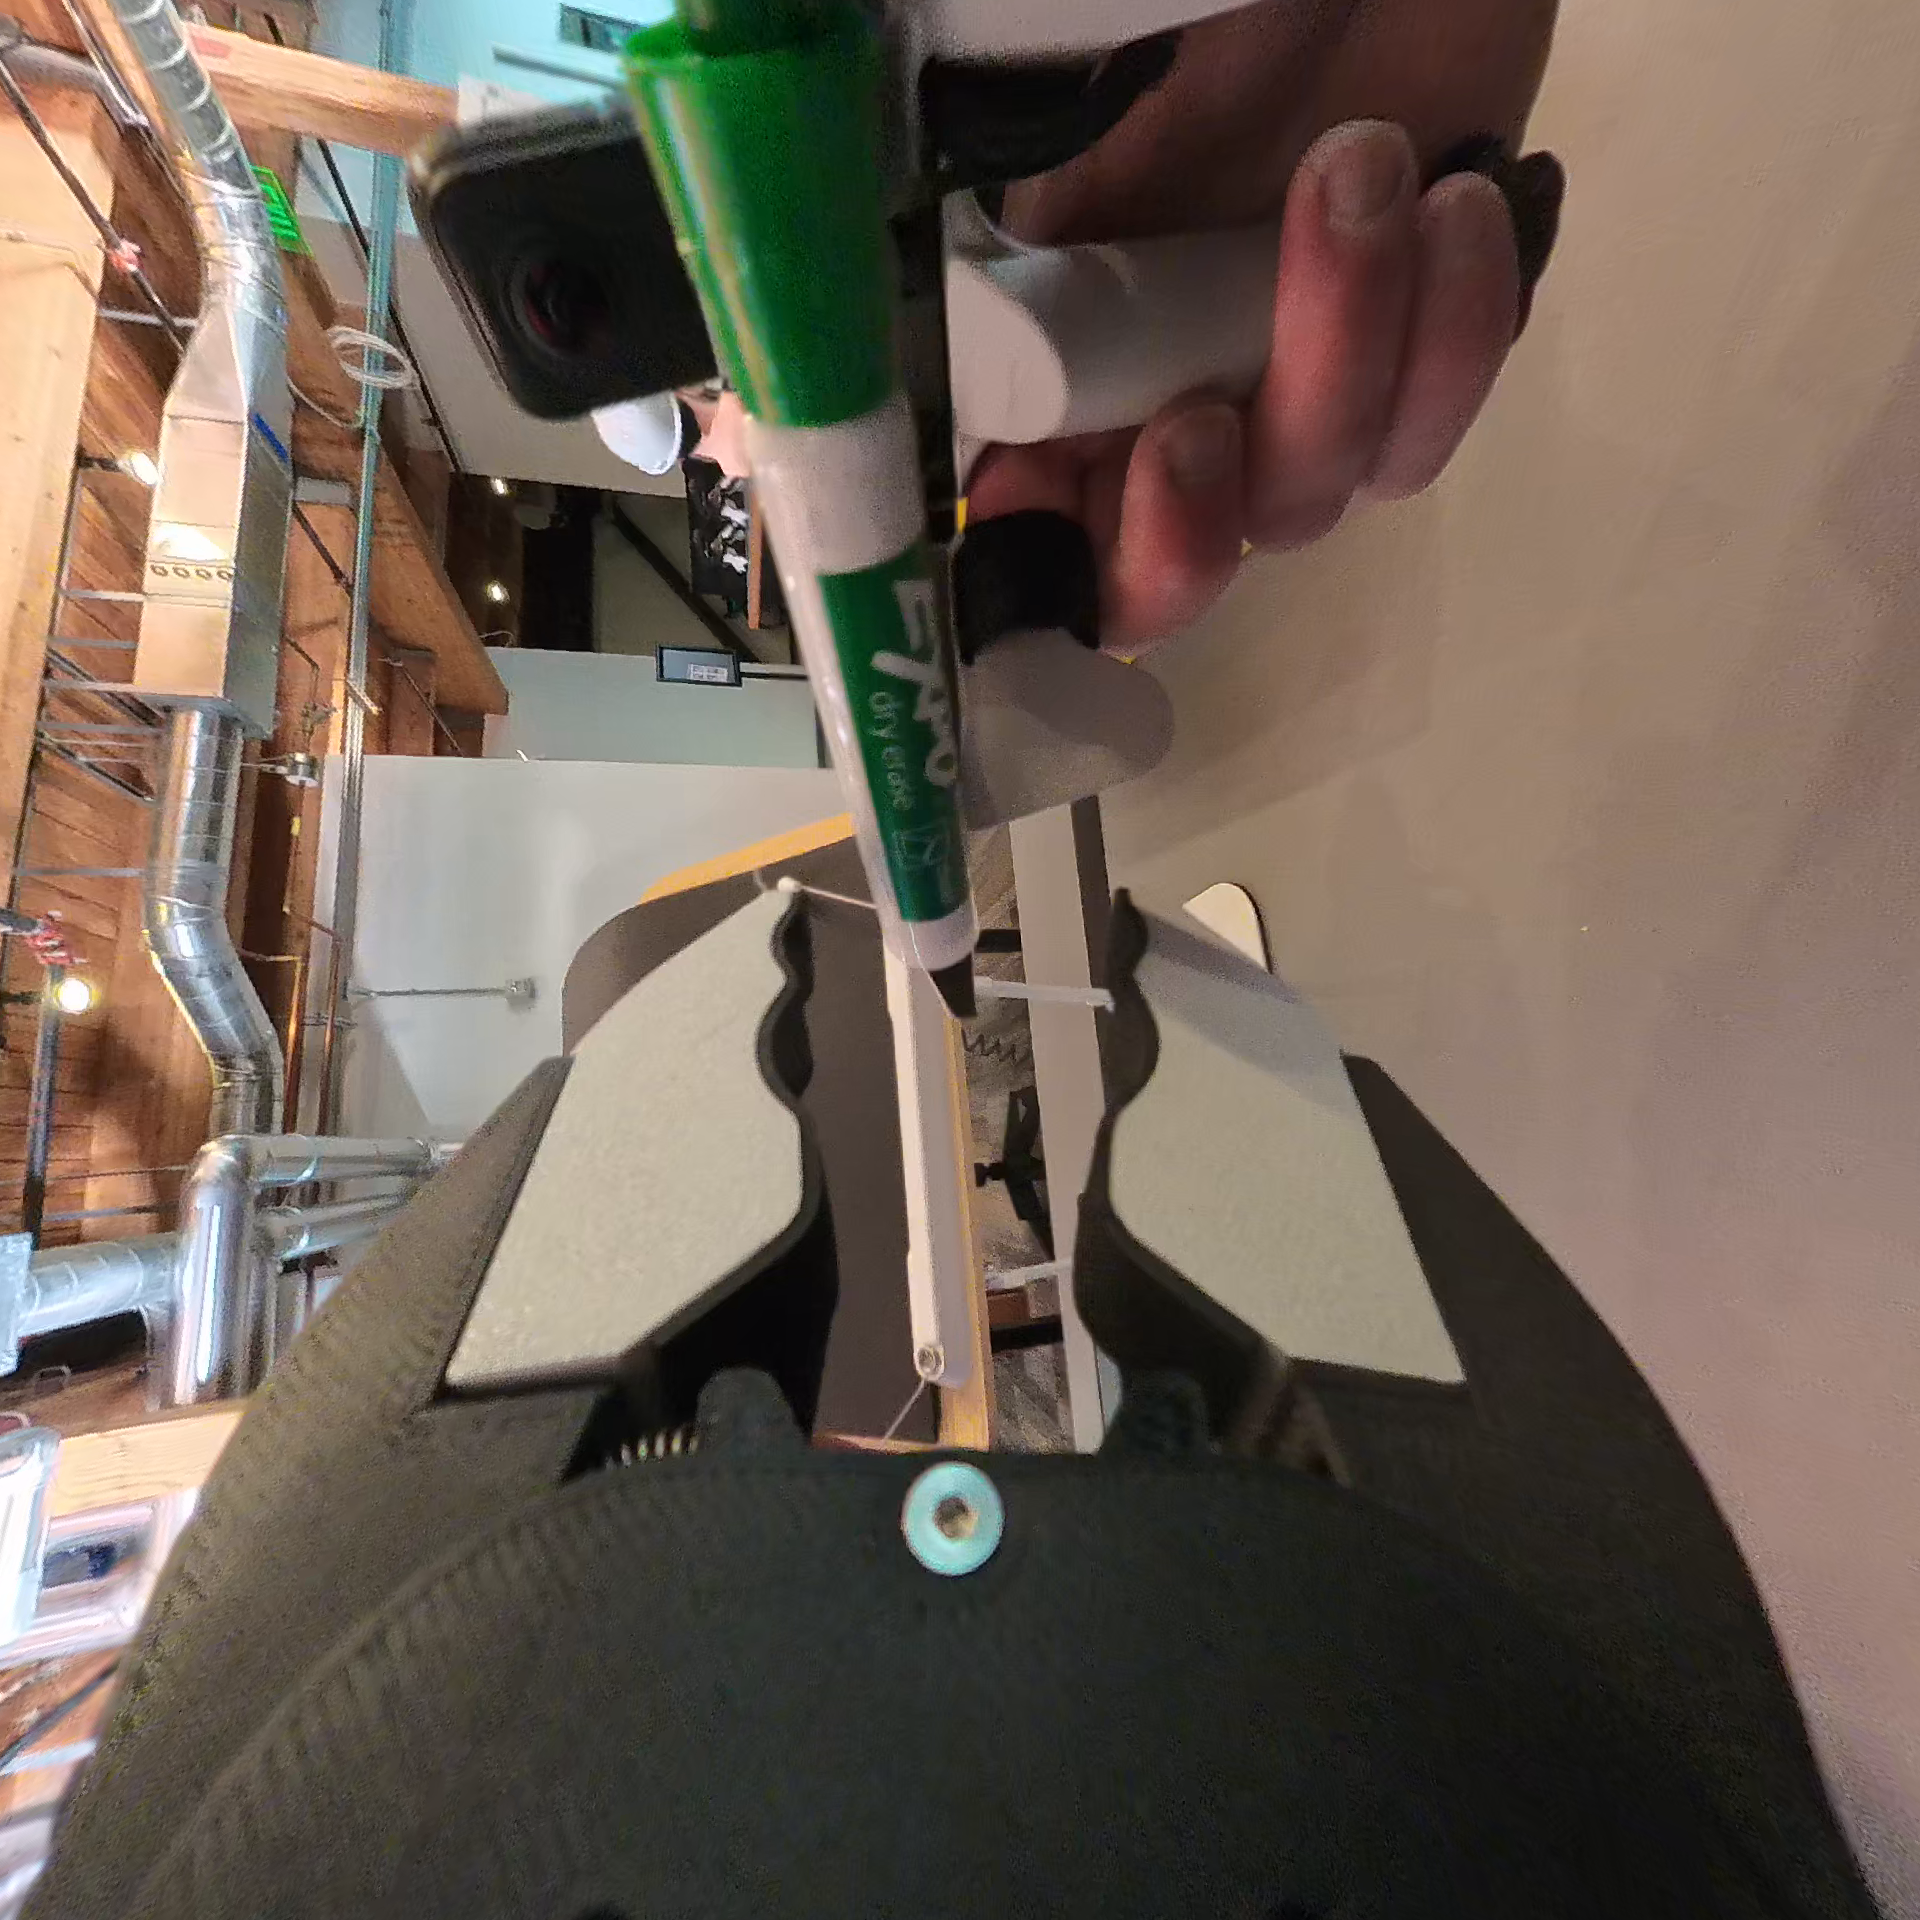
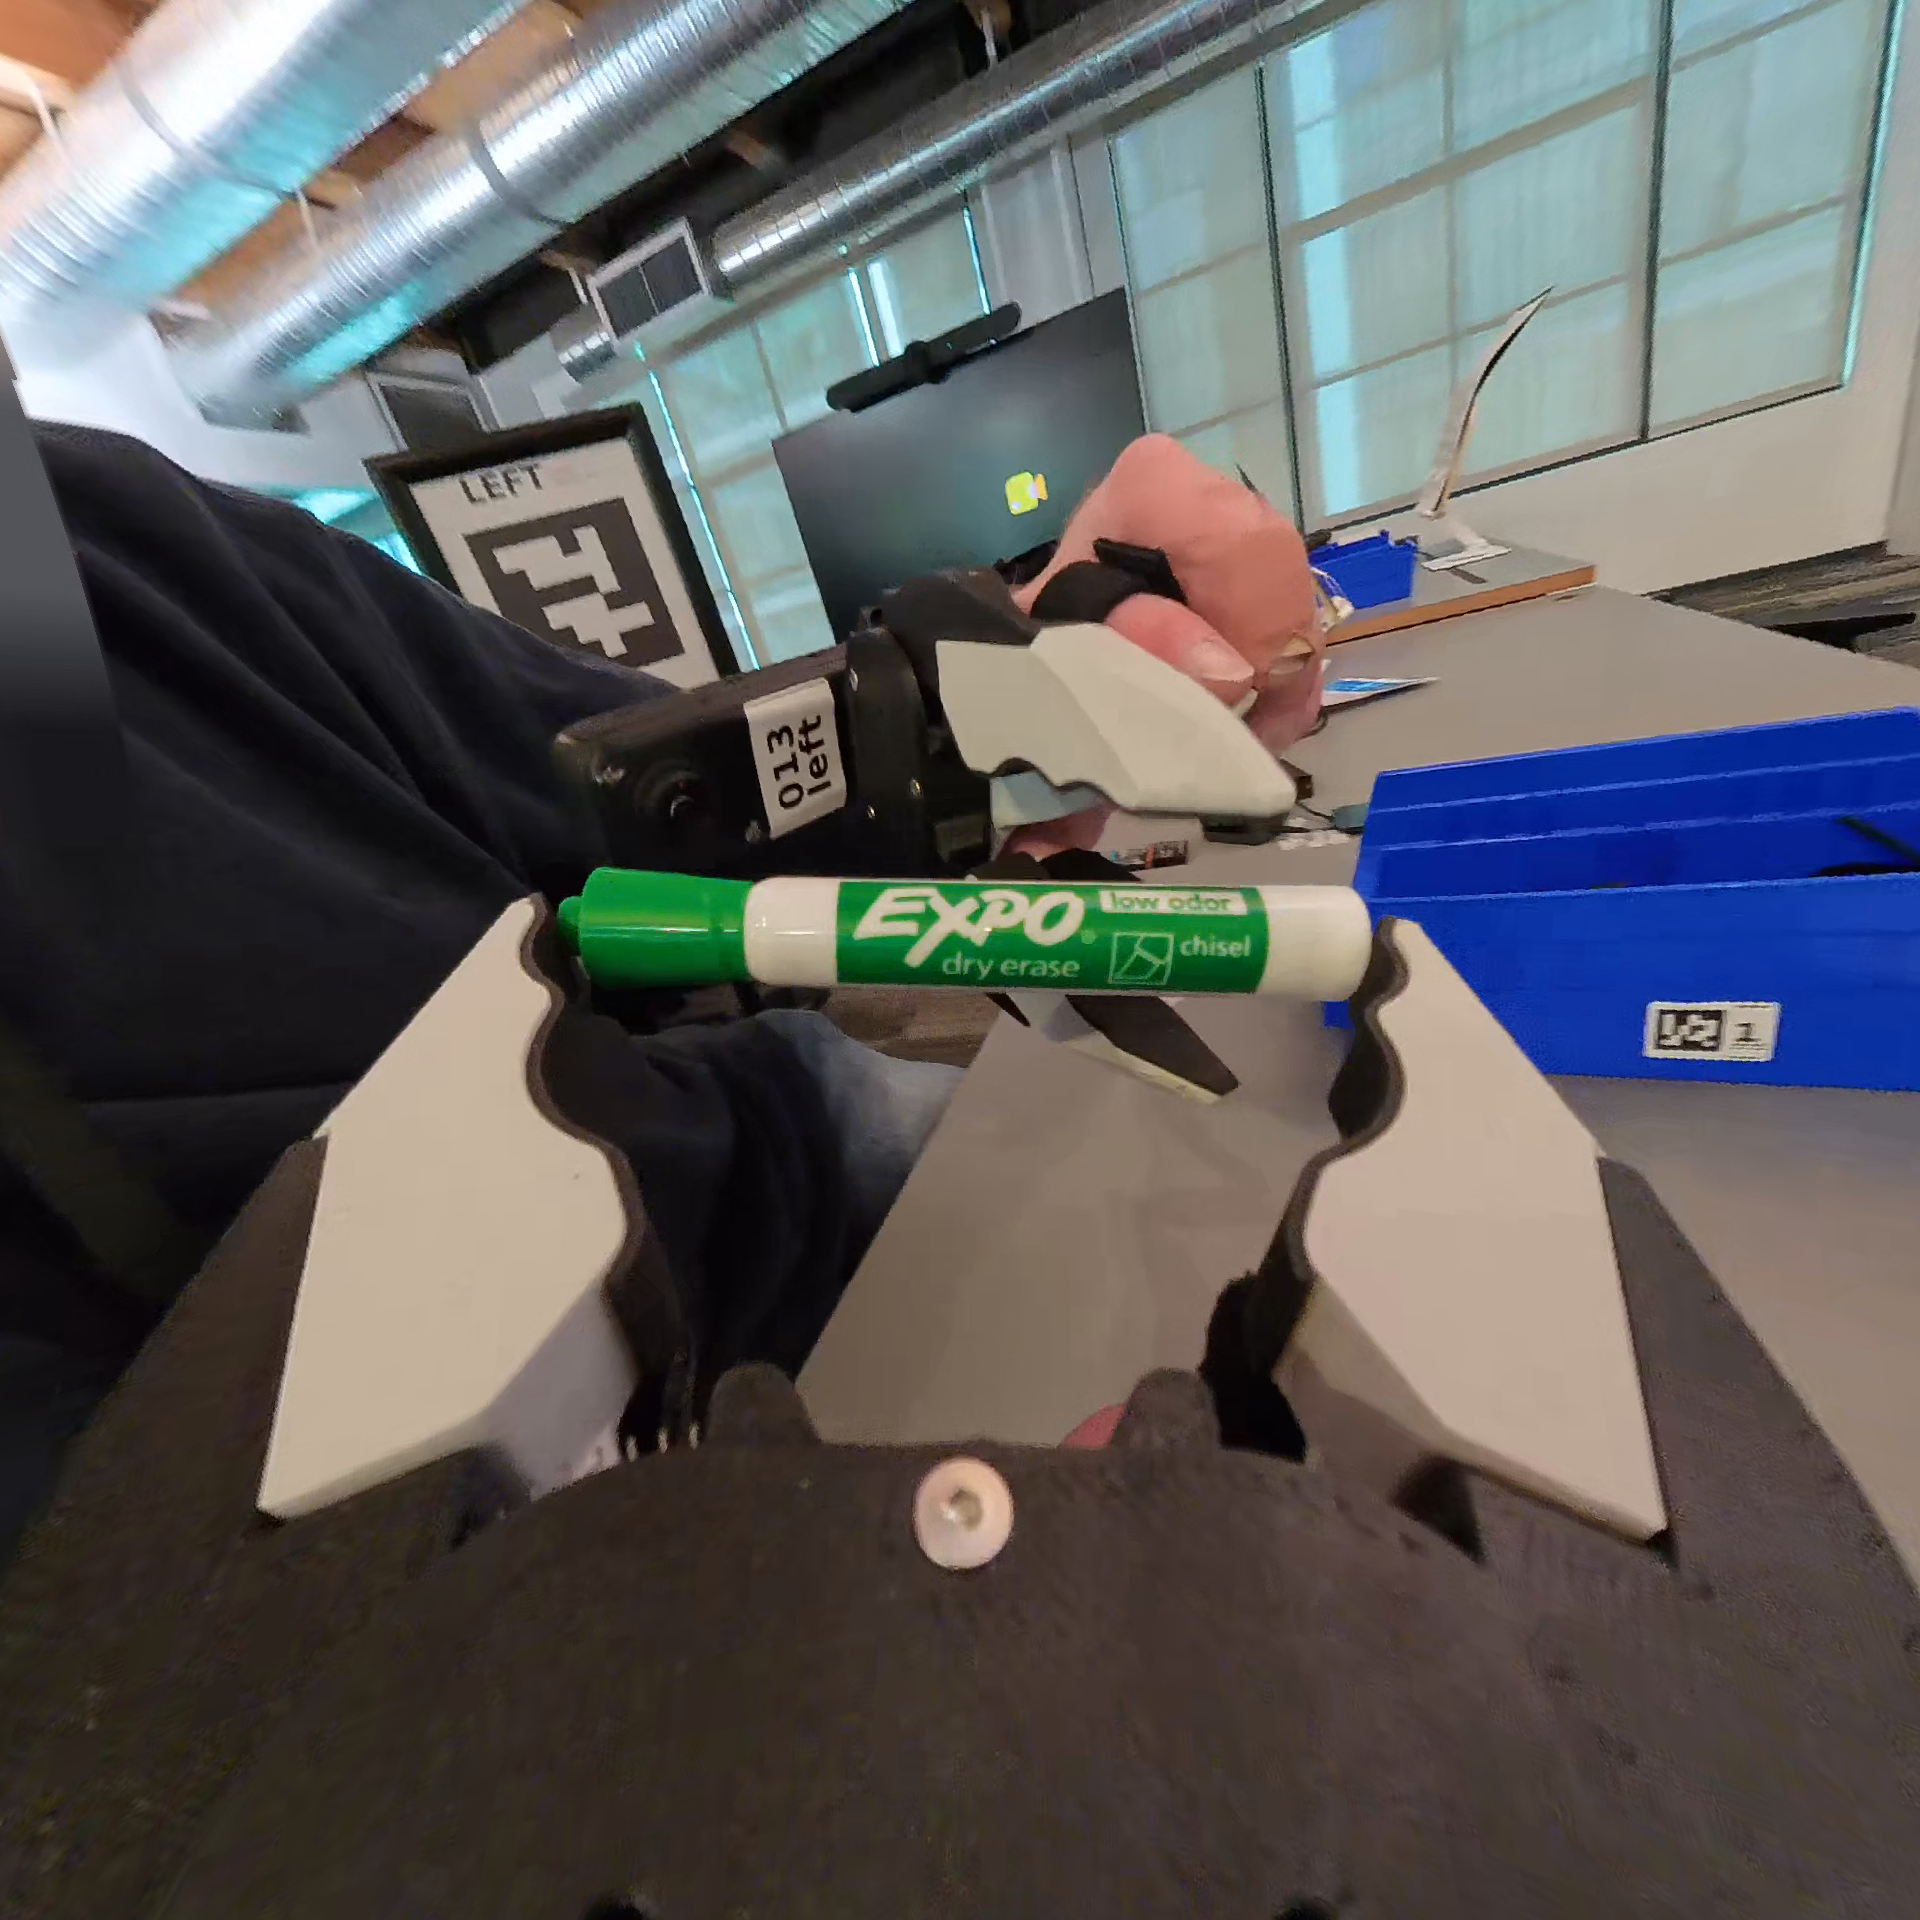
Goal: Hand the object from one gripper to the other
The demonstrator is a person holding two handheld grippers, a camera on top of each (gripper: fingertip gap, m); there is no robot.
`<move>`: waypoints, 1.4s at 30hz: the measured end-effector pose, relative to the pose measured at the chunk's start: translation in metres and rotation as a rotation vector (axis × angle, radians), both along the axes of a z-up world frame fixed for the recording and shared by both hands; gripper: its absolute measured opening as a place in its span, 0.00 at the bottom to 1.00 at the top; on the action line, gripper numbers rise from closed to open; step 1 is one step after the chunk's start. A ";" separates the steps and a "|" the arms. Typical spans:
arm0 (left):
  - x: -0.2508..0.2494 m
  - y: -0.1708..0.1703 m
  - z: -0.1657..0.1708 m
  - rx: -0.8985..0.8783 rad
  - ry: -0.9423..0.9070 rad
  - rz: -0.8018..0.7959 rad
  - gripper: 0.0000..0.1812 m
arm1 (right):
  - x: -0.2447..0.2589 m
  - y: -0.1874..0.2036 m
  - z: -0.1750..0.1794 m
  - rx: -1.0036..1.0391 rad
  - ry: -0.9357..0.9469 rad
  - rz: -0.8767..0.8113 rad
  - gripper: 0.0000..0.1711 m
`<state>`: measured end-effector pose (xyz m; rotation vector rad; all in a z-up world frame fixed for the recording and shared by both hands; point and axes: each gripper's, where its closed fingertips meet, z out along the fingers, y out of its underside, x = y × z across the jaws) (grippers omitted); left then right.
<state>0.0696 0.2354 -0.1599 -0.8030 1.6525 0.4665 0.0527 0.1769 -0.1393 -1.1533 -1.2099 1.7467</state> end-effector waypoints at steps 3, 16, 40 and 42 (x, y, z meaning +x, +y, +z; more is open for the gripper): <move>0.003 -0.002 -0.004 0.003 -0.001 -0.018 0.23 | -0.002 -0.004 -0.002 -0.042 0.012 0.033 0.84; 0.000 -0.004 -0.002 -0.019 -0.041 -0.007 0.11 | -0.007 -0.010 -0.001 -0.059 0.035 0.050 0.84; -0.002 -0.005 0.003 -0.079 -0.098 0.024 0.10 | -0.002 -0.010 0.011 -0.136 0.091 0.085 0.88; -0.003 -0.005 0.004 -0.092 -0.111 0.024 0.10 | -0.002 -0.010 0.011 -0.147 0.092 0.081 0.88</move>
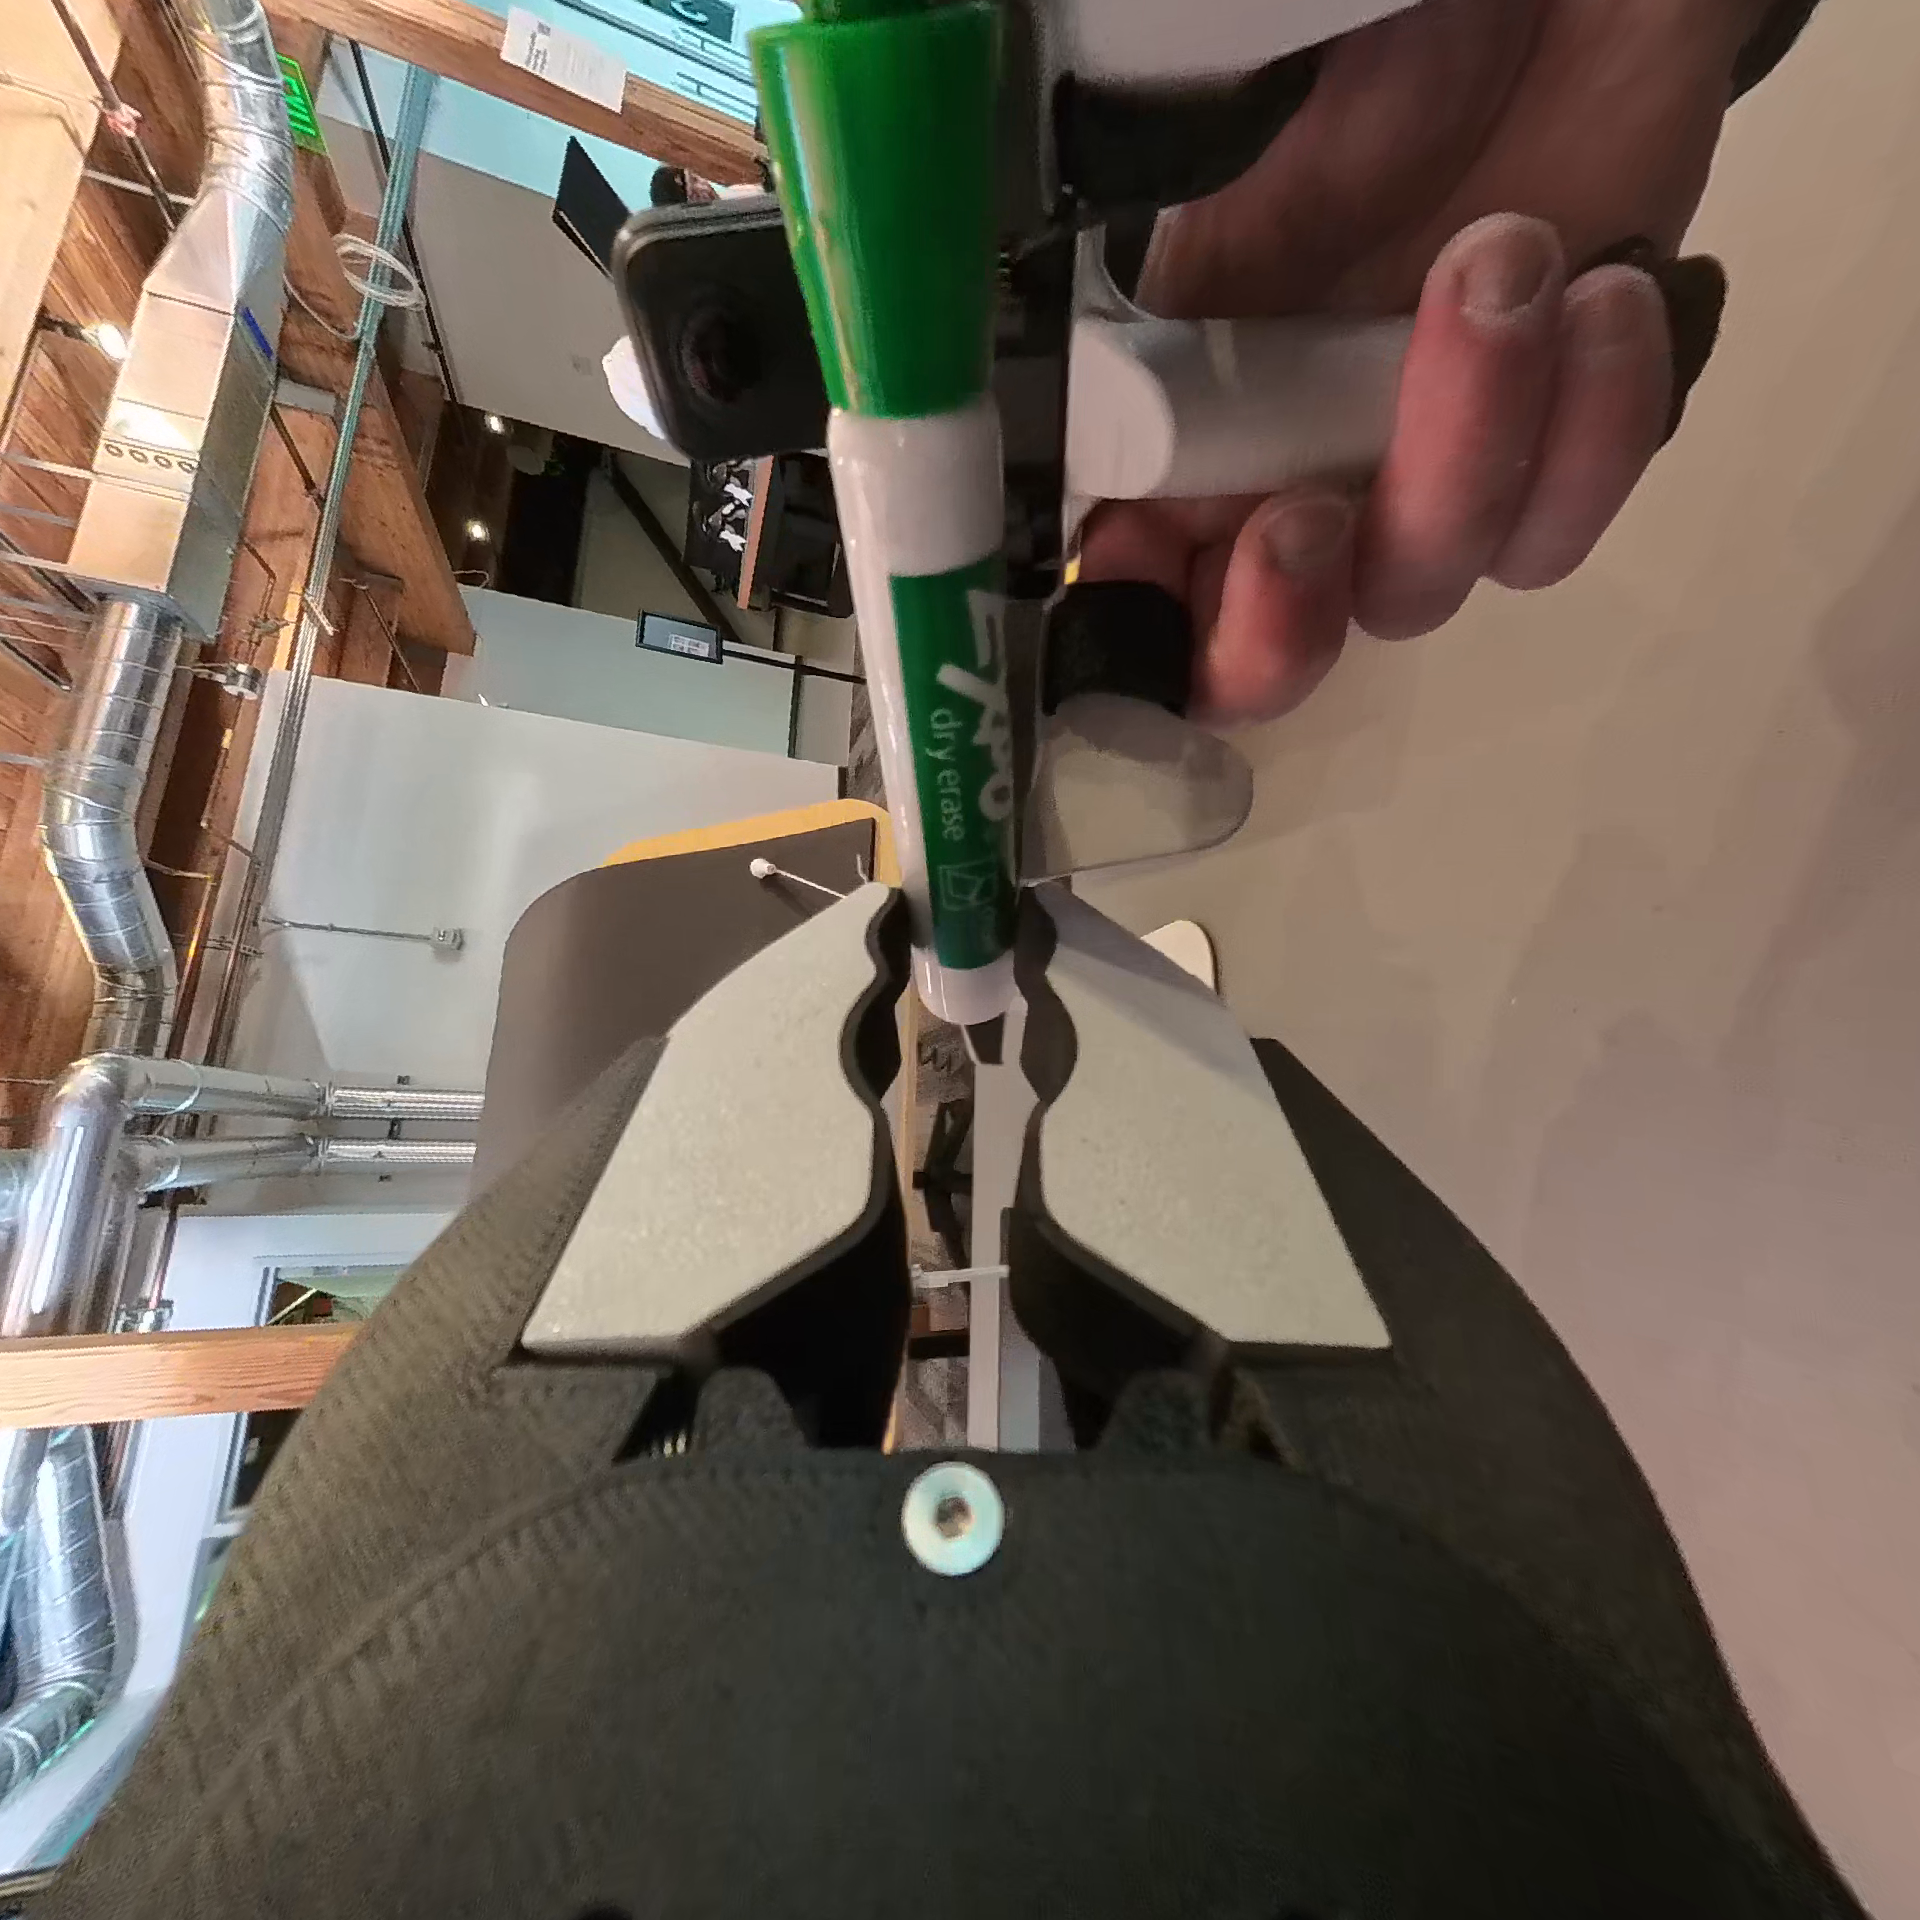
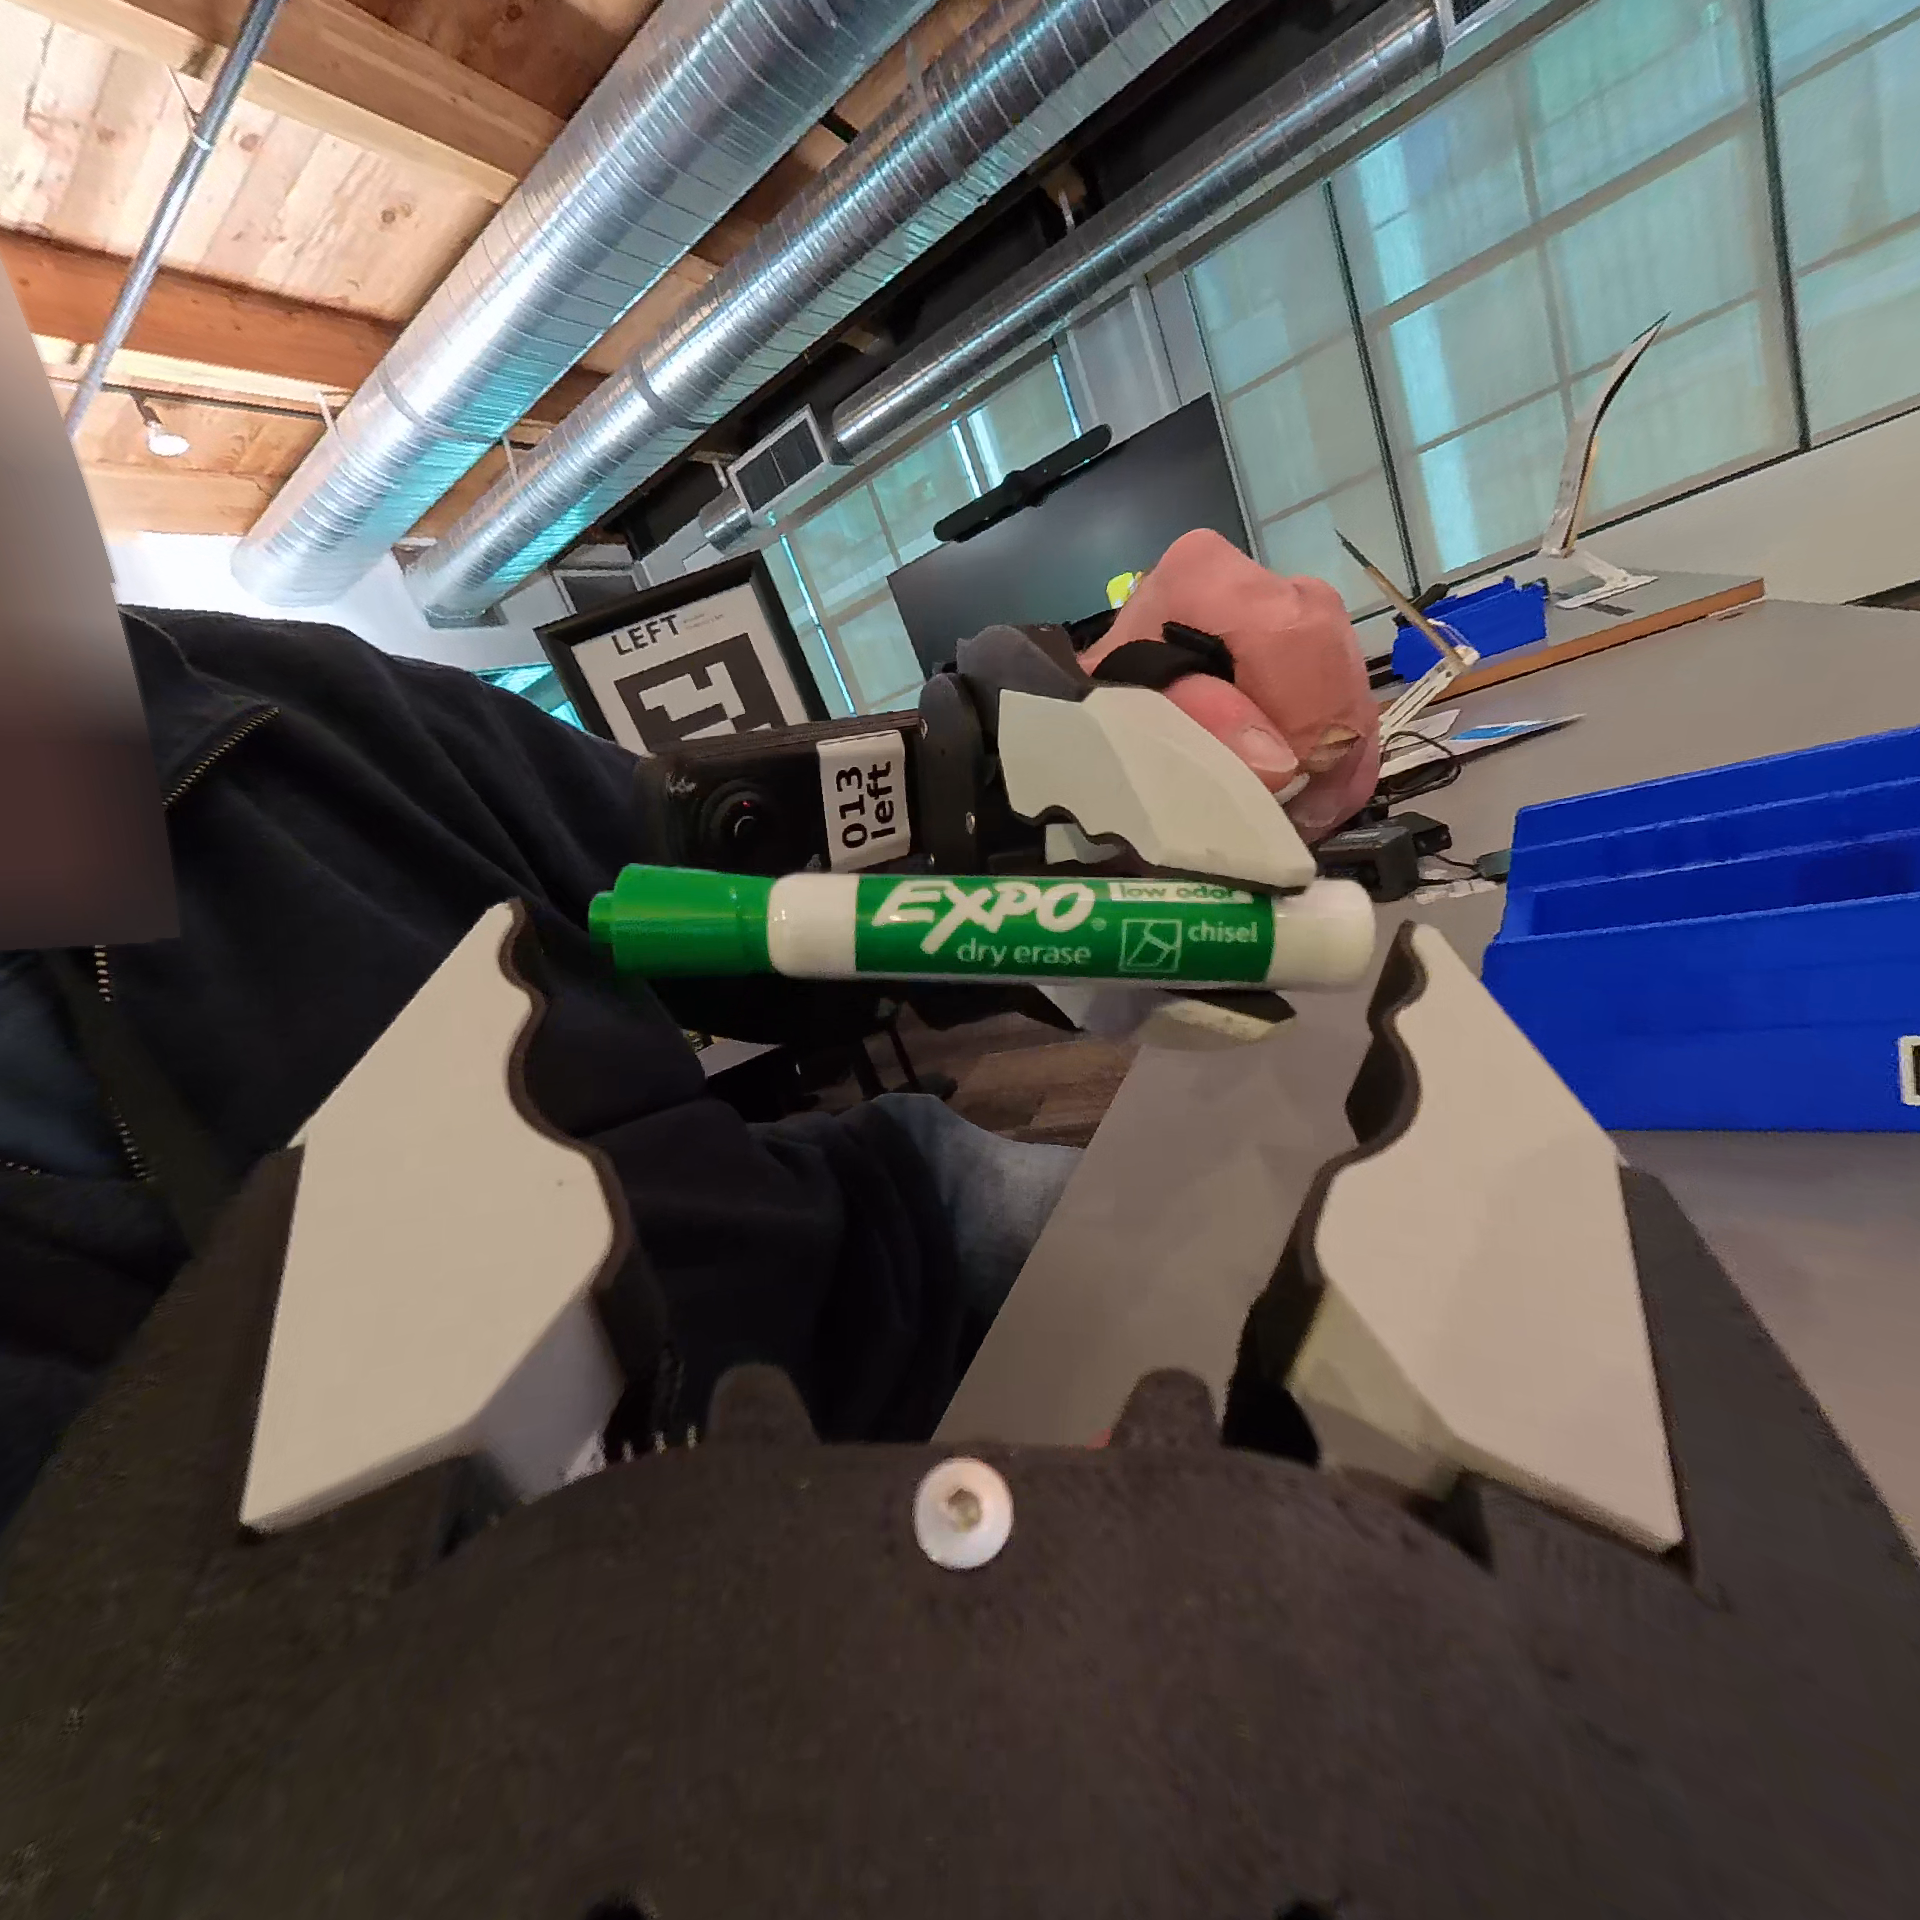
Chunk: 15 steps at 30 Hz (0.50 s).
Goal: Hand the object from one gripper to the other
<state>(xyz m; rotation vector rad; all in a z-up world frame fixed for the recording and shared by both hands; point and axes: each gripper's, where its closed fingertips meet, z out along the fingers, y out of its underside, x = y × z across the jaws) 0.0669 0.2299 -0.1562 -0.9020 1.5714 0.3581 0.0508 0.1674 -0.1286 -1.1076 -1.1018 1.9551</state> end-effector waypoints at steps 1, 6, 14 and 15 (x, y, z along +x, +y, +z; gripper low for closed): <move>0.000 0.000 0.000 -0.014 -0.009 0.001 0.10 | 0.000 0.001 0.000 -0.001 0.001 -0.009 0.88; -0.002 0.000 0.001 -0.137 -0.089 0.011 0.11 | 0.004 0.012 -0.001 -0.008 0.012 -0.071 0.89; -0.009 0.006 0.004 -0.430 -0.297 0.044 0.11 | 0.013 0.020 -0.009 0.018 0.026 -0.148 0.75; -0.009 0.007 0.004 -0.473 -0.321 0.045 0.11 | 0.013 0.020 -0.011 0.026 0.022 -0.153 0.73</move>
